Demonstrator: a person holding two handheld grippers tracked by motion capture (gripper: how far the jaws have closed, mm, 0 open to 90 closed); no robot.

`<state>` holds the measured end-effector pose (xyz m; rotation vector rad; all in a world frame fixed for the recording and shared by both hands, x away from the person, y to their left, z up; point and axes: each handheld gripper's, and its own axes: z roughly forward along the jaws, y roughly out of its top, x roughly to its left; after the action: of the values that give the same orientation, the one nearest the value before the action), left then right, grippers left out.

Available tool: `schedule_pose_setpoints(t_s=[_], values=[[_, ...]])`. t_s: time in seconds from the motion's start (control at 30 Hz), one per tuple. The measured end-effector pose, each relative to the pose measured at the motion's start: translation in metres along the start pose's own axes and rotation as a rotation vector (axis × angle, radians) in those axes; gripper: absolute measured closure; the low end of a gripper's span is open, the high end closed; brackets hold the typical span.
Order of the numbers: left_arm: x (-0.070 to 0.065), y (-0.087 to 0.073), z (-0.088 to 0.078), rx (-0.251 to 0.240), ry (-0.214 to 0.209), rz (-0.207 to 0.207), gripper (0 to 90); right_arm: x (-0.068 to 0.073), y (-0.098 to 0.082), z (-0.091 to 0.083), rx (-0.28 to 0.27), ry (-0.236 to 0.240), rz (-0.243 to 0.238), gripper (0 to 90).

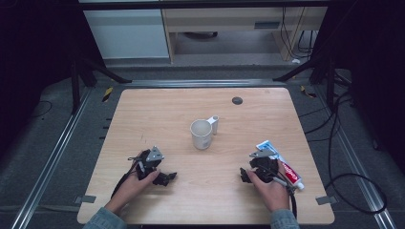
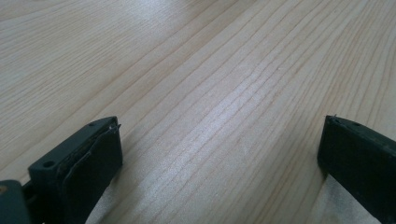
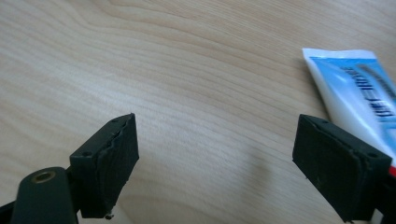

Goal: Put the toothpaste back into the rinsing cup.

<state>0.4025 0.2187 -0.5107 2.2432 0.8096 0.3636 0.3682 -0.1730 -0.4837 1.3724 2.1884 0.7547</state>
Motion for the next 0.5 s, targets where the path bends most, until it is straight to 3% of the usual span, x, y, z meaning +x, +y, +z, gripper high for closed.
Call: schedule_pose_setpoints(t_s=[0.13, 0.3, 0.5], values=[[0.000, 0.000, 0.000, 0.000, 0.000, 0.000, 0.0, -0.011, 0.006, -0.018, 0.058, 0.007, -0.033, 14.8], [0.000, 0.000, 0.000, 0.000, 0.000, 0.000, 0.0, -0.031, 0.014, -0.040, 0.091, -0.020, -0.069, 18.0], [0.000, 0.000, 0.000, 0.000, 0.000, 0.000, 0.0, -0.050, 0.021, -0.052, 0.146, -0.034, -0.112, 23.8]])
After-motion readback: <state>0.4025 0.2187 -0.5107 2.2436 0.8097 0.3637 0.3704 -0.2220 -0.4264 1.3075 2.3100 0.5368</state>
